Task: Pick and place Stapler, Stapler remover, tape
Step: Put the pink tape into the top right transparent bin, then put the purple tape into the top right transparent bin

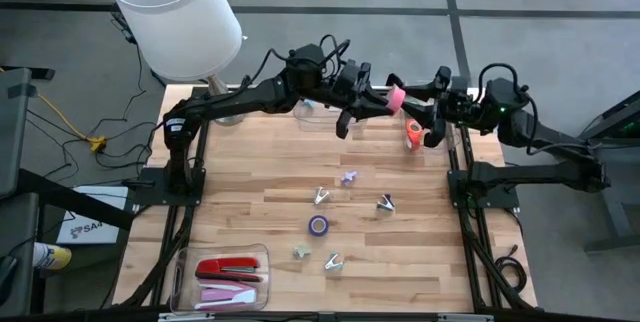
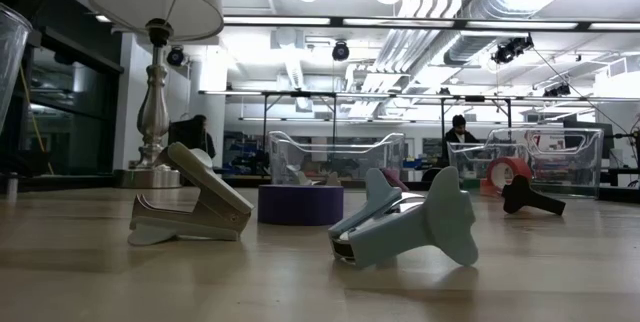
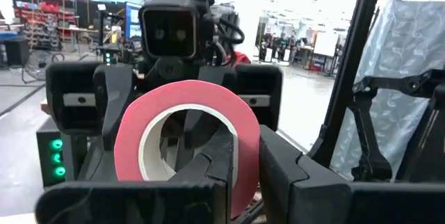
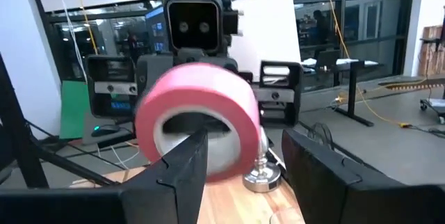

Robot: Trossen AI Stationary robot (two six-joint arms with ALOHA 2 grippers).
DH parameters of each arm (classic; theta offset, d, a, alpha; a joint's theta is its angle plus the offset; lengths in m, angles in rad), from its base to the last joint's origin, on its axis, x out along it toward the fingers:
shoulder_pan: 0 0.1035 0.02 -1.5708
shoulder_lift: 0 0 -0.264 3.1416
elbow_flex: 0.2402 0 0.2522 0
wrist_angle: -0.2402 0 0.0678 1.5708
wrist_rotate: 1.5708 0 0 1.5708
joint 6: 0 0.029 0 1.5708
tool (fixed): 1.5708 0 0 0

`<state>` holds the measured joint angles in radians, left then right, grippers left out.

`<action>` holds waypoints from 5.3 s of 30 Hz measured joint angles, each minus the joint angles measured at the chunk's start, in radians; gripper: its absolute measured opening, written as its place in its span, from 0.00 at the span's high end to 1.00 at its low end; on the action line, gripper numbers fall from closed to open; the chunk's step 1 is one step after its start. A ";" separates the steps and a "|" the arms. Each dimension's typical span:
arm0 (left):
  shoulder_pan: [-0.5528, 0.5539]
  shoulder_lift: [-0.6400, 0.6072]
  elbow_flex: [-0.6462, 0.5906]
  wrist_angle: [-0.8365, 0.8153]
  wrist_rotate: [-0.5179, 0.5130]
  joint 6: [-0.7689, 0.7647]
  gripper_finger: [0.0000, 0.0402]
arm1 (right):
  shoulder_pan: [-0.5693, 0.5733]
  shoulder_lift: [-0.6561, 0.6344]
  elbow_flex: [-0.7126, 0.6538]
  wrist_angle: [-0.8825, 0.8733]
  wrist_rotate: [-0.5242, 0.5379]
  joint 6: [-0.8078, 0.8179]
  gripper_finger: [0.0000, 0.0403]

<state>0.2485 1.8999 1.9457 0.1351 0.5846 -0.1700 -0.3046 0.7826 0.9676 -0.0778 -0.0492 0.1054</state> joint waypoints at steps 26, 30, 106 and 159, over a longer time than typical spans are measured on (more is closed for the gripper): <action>0.000 0.000 0.000 -0.003 -0.012 -0.022 0.90 | -0.010 0.081 0.000 0.127 0.024 -0.067 0.90; 0.000 0.000 0.000 -0.011 -0.010 -0.022 0.85 | -0.009 0.081 0.000 0.125 0.027 -0.084 0.92; 0.013 -0.132 0.002 -0.770 -0.387 0.113 0.34 | -0.274 0.386 0.000 -1.078 0.718 0.879 0.92; 0.013 -0.132 0.001 -0.907 -0.401 0.147 0.34 | -0.258 0.712 0.000 -1.253 0.667 0.966 0.58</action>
<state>0.2615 1.7679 1.9469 -0.7723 0.1841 -0.0229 -0.5623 1.4949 0.9672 -1.3305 0.6178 1.0713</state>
